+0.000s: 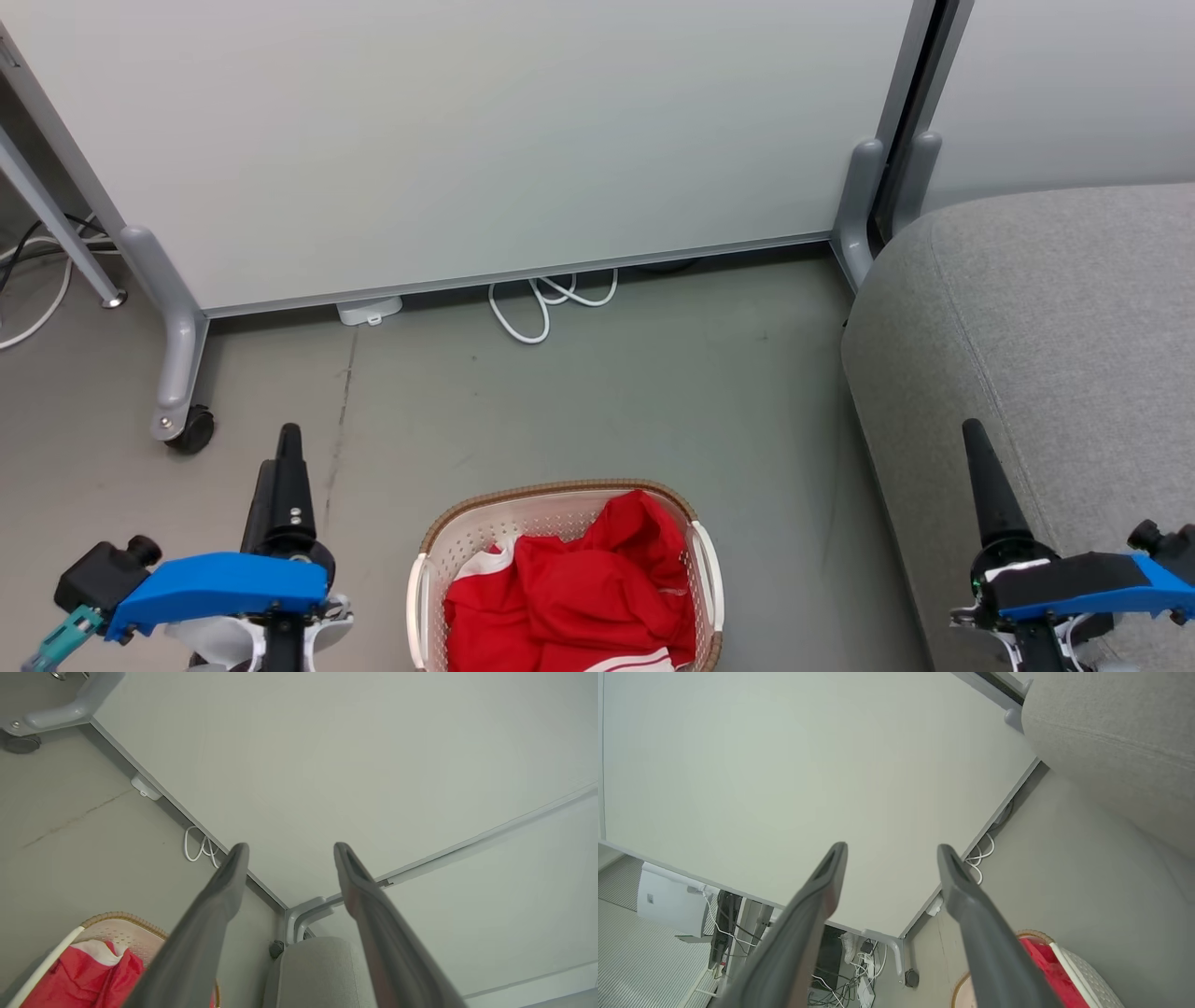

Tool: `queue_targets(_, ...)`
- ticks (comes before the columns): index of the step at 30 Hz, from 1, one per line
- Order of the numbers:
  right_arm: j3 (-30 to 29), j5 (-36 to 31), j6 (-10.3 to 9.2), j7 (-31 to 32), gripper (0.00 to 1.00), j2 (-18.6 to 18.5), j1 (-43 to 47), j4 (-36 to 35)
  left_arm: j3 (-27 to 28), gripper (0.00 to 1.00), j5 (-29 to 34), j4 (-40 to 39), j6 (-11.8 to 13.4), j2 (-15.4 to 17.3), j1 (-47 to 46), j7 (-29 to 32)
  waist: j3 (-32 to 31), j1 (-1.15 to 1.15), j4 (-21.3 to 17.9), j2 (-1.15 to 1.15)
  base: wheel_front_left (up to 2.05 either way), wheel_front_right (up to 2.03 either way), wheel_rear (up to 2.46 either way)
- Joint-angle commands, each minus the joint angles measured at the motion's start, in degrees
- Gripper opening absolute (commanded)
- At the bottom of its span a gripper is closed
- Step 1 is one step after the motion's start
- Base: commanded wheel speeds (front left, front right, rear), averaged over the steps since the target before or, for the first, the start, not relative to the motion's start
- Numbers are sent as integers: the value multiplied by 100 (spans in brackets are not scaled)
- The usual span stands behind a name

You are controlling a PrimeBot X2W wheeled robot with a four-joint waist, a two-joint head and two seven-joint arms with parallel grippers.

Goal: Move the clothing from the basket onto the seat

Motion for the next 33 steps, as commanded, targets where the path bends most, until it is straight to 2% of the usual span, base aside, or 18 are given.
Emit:
queue_targets(1,33,-219,7,-53,100,-28,-153,-118,-63,100,246,-114,25,47,-173,-54,3,0,1,0,0,0,0)
queue_targets(13,217,-1370,8,-301,100,-32,-128,-108,-361,100,1487,-64,193,53,-184,-299,26,0,12,0,0,0,0)
queue_targets(33,388,-2794,11,-648,100,-37,-149,17,-636,100,2928,76,299,59,-222,-645,57,0,52,0,0,0,0)
